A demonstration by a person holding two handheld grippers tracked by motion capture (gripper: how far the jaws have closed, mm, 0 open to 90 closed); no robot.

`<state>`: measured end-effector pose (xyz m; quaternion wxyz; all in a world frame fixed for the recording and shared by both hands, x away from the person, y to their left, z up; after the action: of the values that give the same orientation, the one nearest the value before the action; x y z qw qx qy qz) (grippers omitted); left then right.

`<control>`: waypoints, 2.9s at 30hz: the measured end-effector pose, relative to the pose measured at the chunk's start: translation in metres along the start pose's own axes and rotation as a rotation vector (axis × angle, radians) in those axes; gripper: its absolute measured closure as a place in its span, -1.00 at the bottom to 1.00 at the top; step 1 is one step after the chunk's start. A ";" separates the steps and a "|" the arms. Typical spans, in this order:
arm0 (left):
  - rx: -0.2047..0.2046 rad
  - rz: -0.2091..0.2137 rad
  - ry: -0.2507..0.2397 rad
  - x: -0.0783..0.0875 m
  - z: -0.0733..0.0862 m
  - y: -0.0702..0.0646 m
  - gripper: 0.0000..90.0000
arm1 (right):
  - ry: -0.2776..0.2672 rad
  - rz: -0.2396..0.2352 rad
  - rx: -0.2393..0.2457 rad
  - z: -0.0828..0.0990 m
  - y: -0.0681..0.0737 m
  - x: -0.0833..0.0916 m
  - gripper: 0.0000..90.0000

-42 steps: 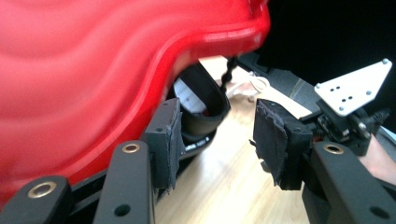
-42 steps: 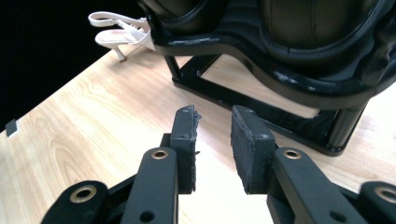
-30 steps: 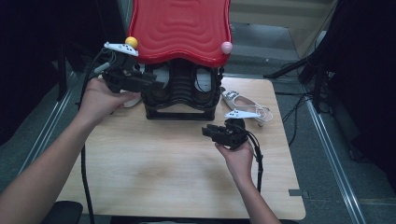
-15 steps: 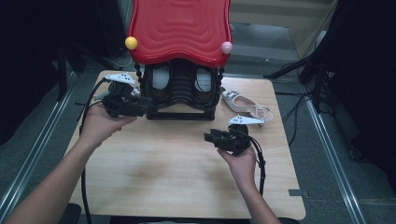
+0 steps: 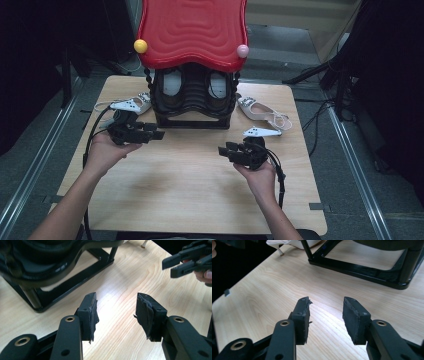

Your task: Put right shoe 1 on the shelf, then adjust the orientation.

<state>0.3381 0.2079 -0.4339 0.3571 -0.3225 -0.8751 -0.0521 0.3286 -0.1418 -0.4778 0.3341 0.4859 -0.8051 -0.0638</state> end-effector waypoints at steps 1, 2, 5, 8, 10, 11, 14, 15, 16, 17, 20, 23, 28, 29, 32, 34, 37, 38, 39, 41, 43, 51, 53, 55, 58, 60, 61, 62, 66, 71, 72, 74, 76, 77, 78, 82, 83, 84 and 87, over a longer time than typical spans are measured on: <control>0.007 0.004 0.002 -0.001 0.004 0.002 0.15 | 0.002 0.002 0.002 0.000 0.000 0.000 0.30; 0.011 0.005 0.008 -0.002 0.006 0.003 0.15 | -0.001 -0.011 0.005 0.000 -0.001 0.000 0.31; 0.010 -0.004 0.020 -0.004 0.014 0.006 0.16 | 0.010 -0.027 0.028 0.000 -0.002 0.001 0.28; 0.012 -0.004 0.019 -0.006 0.022 0.009 0.22 | 0.020 -0.024 0.044 0.002 -0.003 0.002 0.28; 0.006 -0.014 0.036 -0.008 0.026 0.012 0.26 | 0.025 -0.021 0.078 0.004 -0.005 0.003 0.25; 0.005 -0.014 0.036 -0.009 0.027 0.013 0.29 | 0.027 -0.021 0.102 0.005 -0.006 0.003 0.25; 0.022 0.009 0.038 -0.010 0.033 0.016 0.42 | 0.023 -0.009 0.116 0.008 -0.007 0.005 0.24; 0.028 0.012 0.040 -0.011 0.035 0.017 0.42 | 0.023 -0.009 0.116 0.008 -0.007 0.005 0.24; 0.023 0.008 0.050 -0.012 0.037 0.018 0.47 | 0.016 -0.011 0.103 0.009 -0.008 0.005 0.23; 0.020 0.007 0.055 -0.013 0.040 0.019 0.52 | 0.001 -0.014 0.103 0.010 -0.009 0.006 0.21; 0.027 0.009 0.066 -0.014 0.044 0.021 0.61 | 0.010 -0.013 0.087 0.014 -0.011 0.007 0.20; 0.029 0.002 0.065 -0.014 0.048 0.026 0.69 | -0.008 0.007 0.086 0.015 -0.013 0.012 0.21; 0.046 -0.011 0.061 -0.012 0.051 0.036 0.79 | -0.038 0.036 0.085 0.013 -0.016 0.018 0.23; 0.046 -0.017 0.059 -0.011 0.052 0.040 0.81 | -0.035 0.034 0.074 0.013 -0.016 0.019 0.22; 0.052 -0.027 0.060 -0.009 0.055 0.047 0.87 | -0.026 0.031 0.049 0.014 -0.019 0.019 0.23; 0.052 -0.045 0.061 -0.008 0.057 0.052 0.89 | -0.018 0.037 0.048 0.015 -0.020 0.019 0.22; 0.059 -0.056 0.064 -0.006 0.060 0.058 0.91 | -0.002 0.045 0.042 0.016 -0.022 0.017 0.21; 0.066 -0.061 0.059 -0.005 0.061 0.061 0.91 | 0.002 0.047 0.043 0.016 -0.022 0.017 0.21; 0.067 -0.062 0.061 -0.004 0.062 0.063 0.93 | 0.002 0.048 0.043 0.017 -0.023 0.017 0.21; 0.072 -0.078 0.058 -0.002 0.064 0.068 0.93 | 0.000 0.049 0.040 0.017 -0.023 0.017 0.22; 0.077 -0.086 0.054 0.000 0.065 0.074 0.93 | 0.002 0.052 0.040 0.017 -0.023 0.017 0.22; 0.126 -0.129 0.058 0.006 0.076 0.101 0.95 | 0.008 0.050 0.027 0.018 -0.024 0.016 0.20; 0.134 -0.145 0.057 0.008 0.079 0.107 0.95 | 0.010 0.051 0.031 0.018 -0.024 0.016 0.20; 0.148 -0.156 0.052 0.010 0.081 0.113 0.95 | 0.019 0.051 0.031 0.019 -0.024 0.015 0.20; 0.162 -0.175 0.053 0.012 0.086 0.123 0.95 | 0.024 0.052 0.034 0.019 -0.024 0.014 0.20; 0.172 -0.193 0.052 0.013 0.089 0.132 0.95 | 0.024 0.051 0.035 0.019 -0.023 0.014 0.20; 0.184 -0.197 0.055 0.013 0.091 0.137 0.95 | 0.026 0.052 0.032 0.019 -0.024 0.014 0.20; 0.188 -0.200 0.061 0.013 0.092 0.141 0.95 | 0.030 0.053 0.030 0.020 -0.024 0.013 0.19; 0.205 -0.232 0.064 0.013 0.099 0.157 0.96 | 0.029 0.053 0.023 0.020 -0.024 0.012 0.18; 0.239 -0.282 0.051 0.015 0.104 0.174 0.96 | 0.028 0.061 0.019 0.020 -0.025 0.013 0.17; 0.238 -0.288 0.055 0.015 0.105 0.176 0.96 | 0.025 0.066 0.018 0.020 -0.025 0.013 0.17; 0.231 -0.299 0.054 0.014 0.104 0.180 0.96 | 0.008 0.067 0.020 0.021 -0.026 0.015 0.17; 0.246 -0.308 0.052 0.014 0.105 0.188 0.97 | 0.005 0.070 0.012 0.022 -0.026 0.016 0.17; 0.250 -0.317 0.050 0.013 0.105 0.190 0.97 | 0.008 0.075 0.011 0.023 -0.026 0.017 0.17; 0.258 -0.315 0.049 0.013 0.105 0.194 0.98 | 0.006 0.075 0.012 0.023 -0.026 0.017 0.17; 0.276 -0.318 0.064 0.006 0.107 0.203 0.98 | 0.004 0.081 0.011 0.025 -0.026 0.019 0.17; 0.278 -0.318 0.076 0.004 0.108 0.204 0.98 | 0.004 0.085 0.010 0.025 -0.026 0.020 0.17; 0.282 -0.321 0.076 0.002 0.108 0.206 0.98 | 0.003 0.085 0.011 0.026 -0.026 0.021 0.18; 0.297 -0.332 0.073 -0.002 0.106 0.211 0.99 | 0.001 0.094 0.007 0.028 -0.026 0.023 0.17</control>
<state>0.4032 0.4073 -0.5430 0.4185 -0.1158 -0.9008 0.0075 0.3240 -0.1807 -0.4995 0.3352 0.4489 -0.8271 -0.0449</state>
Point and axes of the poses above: each handheld gripper's, and its own axes: x roughly backward along the jaws, z roughly out of its underside, y roughly to its left, the point moved 2 cm from there along -x, roughly forward along the jaws, and after that the axes turned 11 degrees about -z, right-handed, at the moved point
